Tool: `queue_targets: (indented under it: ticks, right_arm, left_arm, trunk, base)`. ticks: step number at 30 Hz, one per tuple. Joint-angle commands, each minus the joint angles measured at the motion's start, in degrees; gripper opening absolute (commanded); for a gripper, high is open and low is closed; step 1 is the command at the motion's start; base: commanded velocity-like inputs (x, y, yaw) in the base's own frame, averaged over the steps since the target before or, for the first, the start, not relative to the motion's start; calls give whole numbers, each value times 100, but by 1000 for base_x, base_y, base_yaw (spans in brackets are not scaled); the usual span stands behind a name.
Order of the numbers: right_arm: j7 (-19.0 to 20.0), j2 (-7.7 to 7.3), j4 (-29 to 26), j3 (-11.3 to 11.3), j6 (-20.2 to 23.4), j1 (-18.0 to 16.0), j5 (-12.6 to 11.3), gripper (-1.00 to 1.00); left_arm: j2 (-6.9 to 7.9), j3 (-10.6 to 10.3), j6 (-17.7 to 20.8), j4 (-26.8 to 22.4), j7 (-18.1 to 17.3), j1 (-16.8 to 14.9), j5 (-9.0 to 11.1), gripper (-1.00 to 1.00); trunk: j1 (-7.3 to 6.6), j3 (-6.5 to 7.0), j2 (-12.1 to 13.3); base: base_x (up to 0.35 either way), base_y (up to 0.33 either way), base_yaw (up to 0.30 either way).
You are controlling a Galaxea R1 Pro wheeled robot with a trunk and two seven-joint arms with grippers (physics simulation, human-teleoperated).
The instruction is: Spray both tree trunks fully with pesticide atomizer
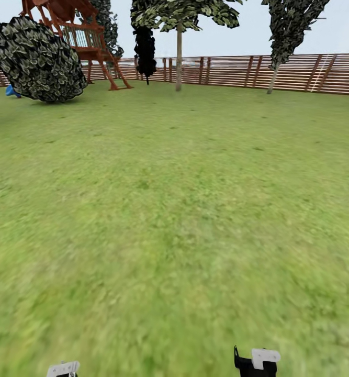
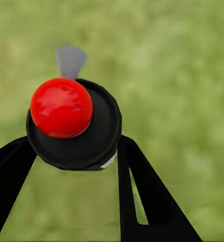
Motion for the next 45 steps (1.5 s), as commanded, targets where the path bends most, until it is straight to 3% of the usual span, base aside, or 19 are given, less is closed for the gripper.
queue_targets:
  ticks: [1, 45]
  right_arm:
    - [-46, 2, 4, -16, -6, -4, 60, 100]
    - [-64, 8, 92, -25, 30, 173, 59, 100]
  left_arm:
    - [1, 27, -4, 7, -59, -4, 54, -100]
    - [1, 36, -31, 7, -64, -4, 57, -100]
  trunk:
    - [3, -4, -2]
    - [3, -4, -2]
  base:
    - [339, 0, 24]
    - [339, 0, 1]
